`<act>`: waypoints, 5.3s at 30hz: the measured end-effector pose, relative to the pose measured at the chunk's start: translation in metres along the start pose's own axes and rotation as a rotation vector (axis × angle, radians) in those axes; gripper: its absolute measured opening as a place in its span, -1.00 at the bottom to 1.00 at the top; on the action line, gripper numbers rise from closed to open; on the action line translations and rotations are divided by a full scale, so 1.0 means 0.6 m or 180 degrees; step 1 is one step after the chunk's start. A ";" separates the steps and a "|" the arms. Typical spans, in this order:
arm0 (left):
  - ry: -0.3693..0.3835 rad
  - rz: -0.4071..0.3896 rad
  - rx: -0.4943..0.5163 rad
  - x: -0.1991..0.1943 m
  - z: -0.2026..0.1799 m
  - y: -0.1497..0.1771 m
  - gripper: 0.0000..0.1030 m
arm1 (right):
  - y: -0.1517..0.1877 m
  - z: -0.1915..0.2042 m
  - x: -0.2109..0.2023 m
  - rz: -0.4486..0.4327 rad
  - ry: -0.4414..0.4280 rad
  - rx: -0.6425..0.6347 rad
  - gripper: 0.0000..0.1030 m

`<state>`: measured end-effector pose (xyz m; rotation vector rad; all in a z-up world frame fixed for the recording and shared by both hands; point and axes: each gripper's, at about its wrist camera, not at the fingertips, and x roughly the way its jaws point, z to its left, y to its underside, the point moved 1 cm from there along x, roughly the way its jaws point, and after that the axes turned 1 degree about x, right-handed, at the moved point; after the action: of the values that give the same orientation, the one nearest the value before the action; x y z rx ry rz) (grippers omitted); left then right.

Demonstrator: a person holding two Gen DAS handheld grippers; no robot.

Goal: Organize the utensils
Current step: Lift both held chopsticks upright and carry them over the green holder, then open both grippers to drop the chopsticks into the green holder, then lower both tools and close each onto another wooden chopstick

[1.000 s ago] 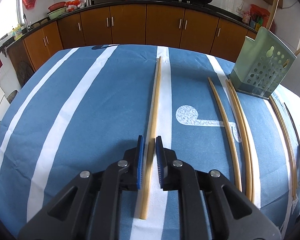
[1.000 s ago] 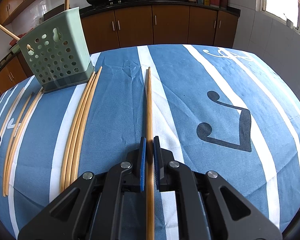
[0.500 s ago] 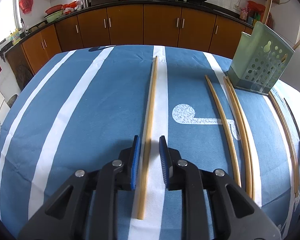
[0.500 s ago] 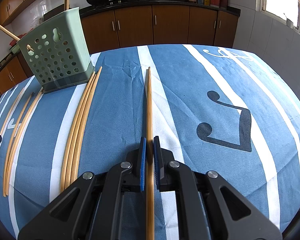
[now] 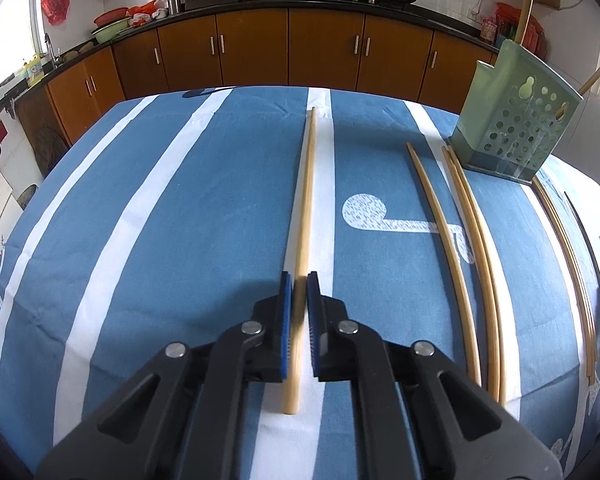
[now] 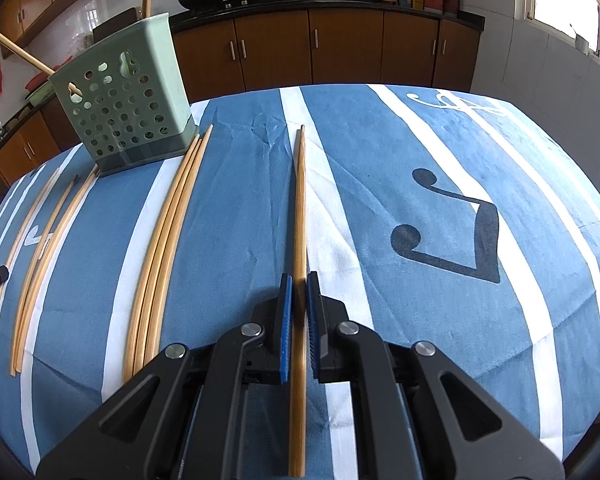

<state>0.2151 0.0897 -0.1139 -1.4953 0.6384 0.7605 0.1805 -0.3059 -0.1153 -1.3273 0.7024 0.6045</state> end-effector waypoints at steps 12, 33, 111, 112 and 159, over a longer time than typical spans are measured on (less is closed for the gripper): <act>0.0085 -0.0131 0.0025 -0.058 0.014 -0.012 -0.85 | -0.019 -0.024 -0.070 -0.0433 -0.0159 0.0193 -0.85; 0.0197 -0.1176 0.0082 -0.235 0.003 -0.101 -0.86 | -0.092 -0.016 -0.163 -0.1121 -0.0375 0.0271 -0.85; 0.0953 -0.1393 0.0100 -0.234 -0.187 -0.318 -0.27 | -0.264 0.114 -0.221 -0.1372 -0.0865 -0.0063 -0.30; 0.0963 -0.1410 0.0082 -0.242 -0.182 -0.313 -0.25 | -0.259 0.107 -0.229 -0.1394 -0.0864 -0.0047 -0.30; 0.0555 0.0017 0.0121 -0.055 -0.081 0.005 0.04 | -0.026 0.003 0.022 0.0081 -0.0033 0.0154 -0.86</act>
<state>0.1965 0.0394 -0.0897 -1.5362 0.7837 0.6231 0.2010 -0.3063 -0.1151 -1.2713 0.7224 0.6109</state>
